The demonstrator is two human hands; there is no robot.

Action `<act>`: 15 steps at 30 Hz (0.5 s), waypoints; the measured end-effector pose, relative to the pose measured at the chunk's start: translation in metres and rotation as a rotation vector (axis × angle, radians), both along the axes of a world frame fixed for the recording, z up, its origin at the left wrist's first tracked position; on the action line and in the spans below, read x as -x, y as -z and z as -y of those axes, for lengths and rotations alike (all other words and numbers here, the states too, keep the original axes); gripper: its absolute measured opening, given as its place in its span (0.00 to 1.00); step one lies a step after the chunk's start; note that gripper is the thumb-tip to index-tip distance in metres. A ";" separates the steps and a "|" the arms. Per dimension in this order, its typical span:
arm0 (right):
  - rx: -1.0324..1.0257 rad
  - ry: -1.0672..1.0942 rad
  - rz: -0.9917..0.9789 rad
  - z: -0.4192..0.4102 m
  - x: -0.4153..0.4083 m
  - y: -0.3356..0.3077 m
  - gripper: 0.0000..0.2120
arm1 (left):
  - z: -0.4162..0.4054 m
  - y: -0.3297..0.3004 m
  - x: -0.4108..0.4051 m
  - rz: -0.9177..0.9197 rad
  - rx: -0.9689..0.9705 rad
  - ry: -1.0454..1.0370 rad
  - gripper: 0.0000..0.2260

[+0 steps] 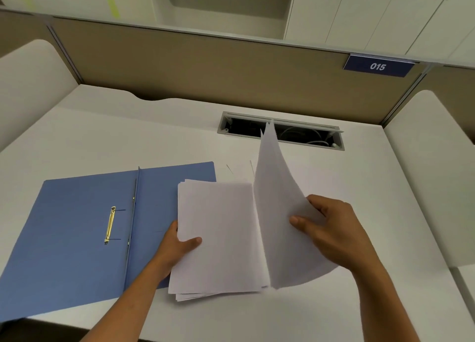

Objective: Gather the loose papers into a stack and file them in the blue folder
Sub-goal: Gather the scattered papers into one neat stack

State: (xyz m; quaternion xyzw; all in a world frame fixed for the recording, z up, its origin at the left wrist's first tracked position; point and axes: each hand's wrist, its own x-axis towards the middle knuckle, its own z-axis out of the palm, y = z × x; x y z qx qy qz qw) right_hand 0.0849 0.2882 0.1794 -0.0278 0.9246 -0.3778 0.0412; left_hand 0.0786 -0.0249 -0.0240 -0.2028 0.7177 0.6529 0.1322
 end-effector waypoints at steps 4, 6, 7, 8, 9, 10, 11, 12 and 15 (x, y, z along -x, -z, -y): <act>0.242 -0.108 -0.004 0.018 0.000 -0.014 0.04 | 0.000 -0.004 0.000 0.000 -0.010 0.006 0.29; 0.430 -0.090 0.000 0.023 0.001 -0.016 0.08 | -0.001 -0.005 0.000 -0.006 0.014 0.025 0.28; 0.530 -0.069 0.009 0.026 0.003 -0.014 0.09 | 0.001 -0.005 0.000 0.008 0.029 0.037 0.26; 0.638 -0.034 0.029 0.028 0.005 -0.009 0.11 | 0.000 -0.007 0.001 0.015 0.039 0.028 0.19; 0.738 0.012 0.057 0.029 0.007 0.001 0.12 | -0.003 -0.010 0.002 0.048 0.013 -0.010 0.07; 0.819 0.064 0.095 0.030 0.009 0.015 0.13 | -0.004 -0.012 0.003 0.086 0.010 -0.041 0.05; 0.862 0.120 0.140 0.032 0.010 0.032 0.13 | -0.002 -0.009 0.002 0.123 0.060 0.017 0.11; 0.880 0.170 0.193 0.034 0.012 0.051 0.14 | 0.002 -0.008 -0.003 0.110 0.068 0.103 0.14; 0.816 0.317 0.352 0.041 0.007 0.108 0.16 | 0.004 -0.006 -0.002 0.134 -0.020 -0.001 0.12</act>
